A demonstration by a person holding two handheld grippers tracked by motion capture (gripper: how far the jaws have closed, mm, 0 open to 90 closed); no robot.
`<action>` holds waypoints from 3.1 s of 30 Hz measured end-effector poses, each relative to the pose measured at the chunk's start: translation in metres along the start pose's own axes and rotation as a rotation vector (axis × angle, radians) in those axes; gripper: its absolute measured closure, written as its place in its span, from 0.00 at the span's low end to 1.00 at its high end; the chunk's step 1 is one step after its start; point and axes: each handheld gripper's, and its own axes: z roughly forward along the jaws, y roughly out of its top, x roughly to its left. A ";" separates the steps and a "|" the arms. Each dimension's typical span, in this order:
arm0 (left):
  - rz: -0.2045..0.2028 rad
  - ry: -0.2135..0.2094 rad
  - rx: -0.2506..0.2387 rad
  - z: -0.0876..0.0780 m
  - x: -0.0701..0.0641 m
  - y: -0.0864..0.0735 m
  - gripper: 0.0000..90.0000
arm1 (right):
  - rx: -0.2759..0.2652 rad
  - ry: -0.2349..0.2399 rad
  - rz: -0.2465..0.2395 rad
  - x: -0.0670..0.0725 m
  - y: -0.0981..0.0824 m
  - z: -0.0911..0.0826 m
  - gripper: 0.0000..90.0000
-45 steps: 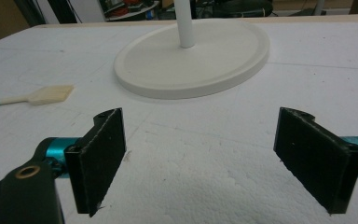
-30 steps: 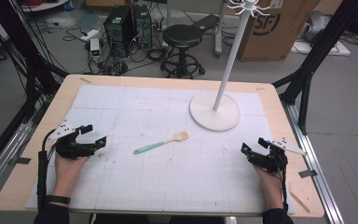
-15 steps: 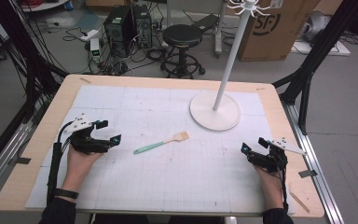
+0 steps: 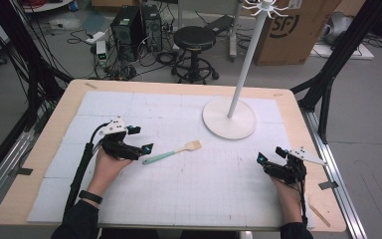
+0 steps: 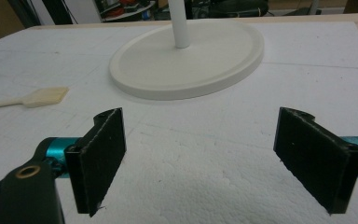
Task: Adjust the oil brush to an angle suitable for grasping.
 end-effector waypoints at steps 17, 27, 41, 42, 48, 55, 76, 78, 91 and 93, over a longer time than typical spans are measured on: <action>0.070 -0.089 0.125 0.063 -0.027 0.011 0.21 | 0.006 -0.010 -0.023 0.002 0.000 0.000 0.18; 0.116 -0.077 0.216 0.079 -0.035 0.009 0.45 | 0.004 -0.012 -0.023 0.002 -0.001 0.000 0.18; 0.171 -0.050 0.320 0.099 -0.043 0.006 0.75 | -0.006 -0.008 -0.011 0.002 -0.002 -0.006 0.18; 0.168 -0.055 0.322 0.098 -0.042 0.006 0.75 | -0.008 -0.007 -0.012 0.002 -0.002 -0.006 0.18; 0.152 -0.061 0.316 0.099 -0.040 0.005 0.83 | -0.011 -0.009 -0.017 0.002 -0.002 -0.006 0.18; 0.161 -0.074 0.309 0.100 -0.040 0.004 0.90 | -0.019 -0.007 -0.006 0.002 -0.002 -0.007 0.18; 0.275 -0.242 0.273 0.128 -0.070 0.039 0.92 | -0.112 -0.024 0.048 -0.009 0.007 -0.029 0.19; 0.288 -0.264 0.283 0.133 -0.075 0.043 0.92 | -0.117 -0.030 0.053 -0.011 0.008 -0.033 0.19; 0.418 -0.471 0.349 0.206 -0.134 0.065 0.92 | -0.146 -0.064 0.059 -0.021 0.010 -0.051 0.19; 0.420 -0.486 0.348 0.211 -0.137 0.065 0.92 | -0.149 -0.066 0.056 -0.021 0.010 -0.053 0.19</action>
